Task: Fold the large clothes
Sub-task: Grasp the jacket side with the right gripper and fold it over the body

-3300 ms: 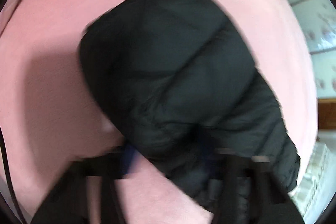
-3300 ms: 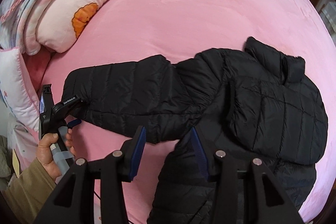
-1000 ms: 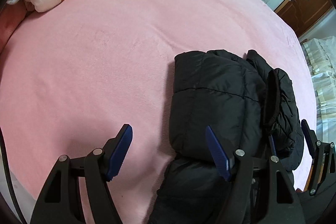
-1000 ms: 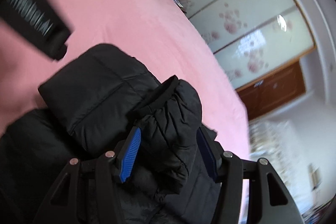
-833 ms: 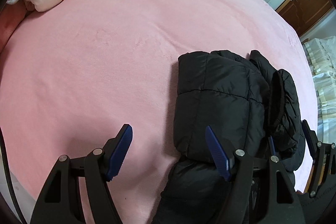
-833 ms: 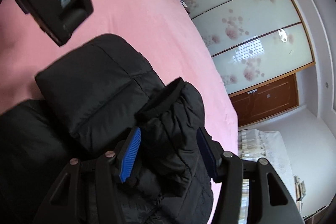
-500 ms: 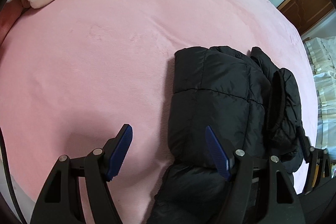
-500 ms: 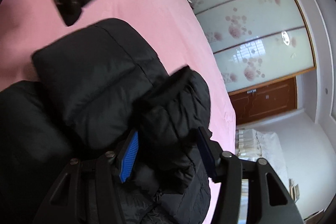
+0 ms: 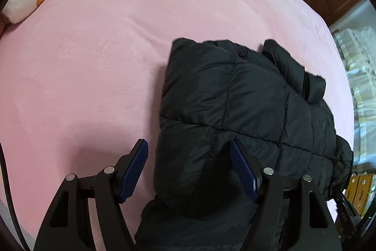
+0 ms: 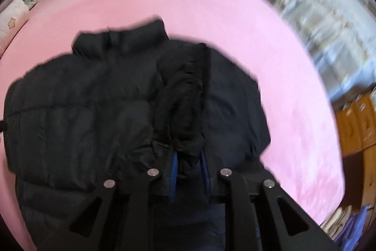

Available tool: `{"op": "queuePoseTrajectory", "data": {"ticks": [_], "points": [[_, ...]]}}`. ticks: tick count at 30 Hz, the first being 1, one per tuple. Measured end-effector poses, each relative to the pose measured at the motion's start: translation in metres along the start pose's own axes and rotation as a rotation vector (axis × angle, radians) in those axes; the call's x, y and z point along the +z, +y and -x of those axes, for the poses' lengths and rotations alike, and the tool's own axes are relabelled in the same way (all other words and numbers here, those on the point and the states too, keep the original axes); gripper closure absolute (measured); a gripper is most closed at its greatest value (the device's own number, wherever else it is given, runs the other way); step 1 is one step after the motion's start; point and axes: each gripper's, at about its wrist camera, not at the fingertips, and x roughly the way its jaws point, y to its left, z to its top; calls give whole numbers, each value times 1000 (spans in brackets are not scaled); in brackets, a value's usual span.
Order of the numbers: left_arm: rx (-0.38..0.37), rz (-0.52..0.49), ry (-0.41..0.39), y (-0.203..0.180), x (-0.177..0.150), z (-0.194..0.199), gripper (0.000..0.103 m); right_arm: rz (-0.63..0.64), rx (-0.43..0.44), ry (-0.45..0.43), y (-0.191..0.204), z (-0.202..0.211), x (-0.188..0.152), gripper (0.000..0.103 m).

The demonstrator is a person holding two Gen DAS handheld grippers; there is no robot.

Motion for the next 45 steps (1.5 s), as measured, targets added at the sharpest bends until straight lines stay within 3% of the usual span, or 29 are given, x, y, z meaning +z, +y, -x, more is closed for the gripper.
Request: {"op": "queuePoseTrajectory", "data": {"ticks": [3,6,8,11,15,17,18,19,23,27,30,33,37,45], "points": [[9,-19,2,-5,2,-9,32,-79,110,1,-34,-1,4,75],[14,-16,-5,-4,7,-14,32,-163,212,-16,-58,-6,21,64],[21,-7,-12,-3,11,-17,32,-188,266,-29,-68,-17,30,63],[34,2,-20,-1,16,-19,32,-179,284,-19,-66,-34,51,63],[64,0,-34,-2,19,-18,32,-168,368,85,-55,-70,65,63],[73,7,-37,-3,19,-17,32,-142,426,90,-47,-69,67,65],[73,11,-39,-3,19,-16,32,-112,439,71,-43,-65,68,82],[66,17,-42,-4,19,-15,32,-70,430,50,-37,-57,69,98],[51,12,-61,-16,18,-13,32,-65,381,-67,-54,-27,71,98],[25,-42,-68,-43,17,-19,32,-143,254,-140,-99,-21,65,99],[41,-103,-76,-67,15,-25,32,-166,195,-113,-118,-38,54,99],[145,-198,-113,-90,13,-34,32,-173,174,-74,-123,-58,46,98],[251,-231,-97,-97,18,-55,32,-168,182,-53,-114,-80,46,97],[250,-243,-78,-93,24,-55,31,-85,117,-6,-98,-90,56,90]]}}
